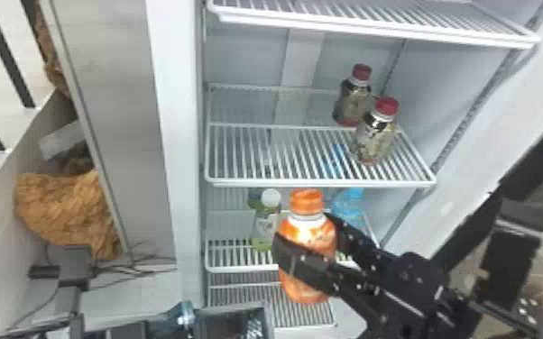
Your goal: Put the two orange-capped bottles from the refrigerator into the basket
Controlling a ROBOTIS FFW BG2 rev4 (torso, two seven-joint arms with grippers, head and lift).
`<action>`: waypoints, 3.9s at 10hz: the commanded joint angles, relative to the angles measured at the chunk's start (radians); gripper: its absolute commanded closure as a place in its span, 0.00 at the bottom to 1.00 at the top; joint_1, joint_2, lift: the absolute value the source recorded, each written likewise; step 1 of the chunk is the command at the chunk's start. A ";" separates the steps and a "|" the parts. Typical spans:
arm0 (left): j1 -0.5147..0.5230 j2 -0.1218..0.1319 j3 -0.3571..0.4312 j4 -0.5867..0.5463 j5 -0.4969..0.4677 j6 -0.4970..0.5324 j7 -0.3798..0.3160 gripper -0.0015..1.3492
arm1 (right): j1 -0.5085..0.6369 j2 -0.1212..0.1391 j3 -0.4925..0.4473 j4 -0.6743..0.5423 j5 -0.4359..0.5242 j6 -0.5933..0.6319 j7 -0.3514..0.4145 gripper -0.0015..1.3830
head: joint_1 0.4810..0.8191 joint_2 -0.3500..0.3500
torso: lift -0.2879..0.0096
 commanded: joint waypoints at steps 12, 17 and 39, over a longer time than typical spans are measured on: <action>-0.010 0.001 0.010 0.010 -0.044 -0.017 -0.001 0.89 | 0.019 -0.103 -0.023 -0.054 0.084 0.400 0.351 0.64 | 0.63 0.26 | 0.83; -0.032 0.001 -0.008 0.015 -0.032 -0.027 -0.005 0.89 | -0.050 -0.106 0.051 0.108 0.134 0.422 0.403 0.64 | 0.63 0.27 | 0.83; -0.039 0.006 -0.040 0.029 -0.007 -0.029 -0.020 0.89 | -0.178 0.002 -0.212 0.400 0.244 -0.044 0.269 0.22 | 0.63 0.00 | 0.83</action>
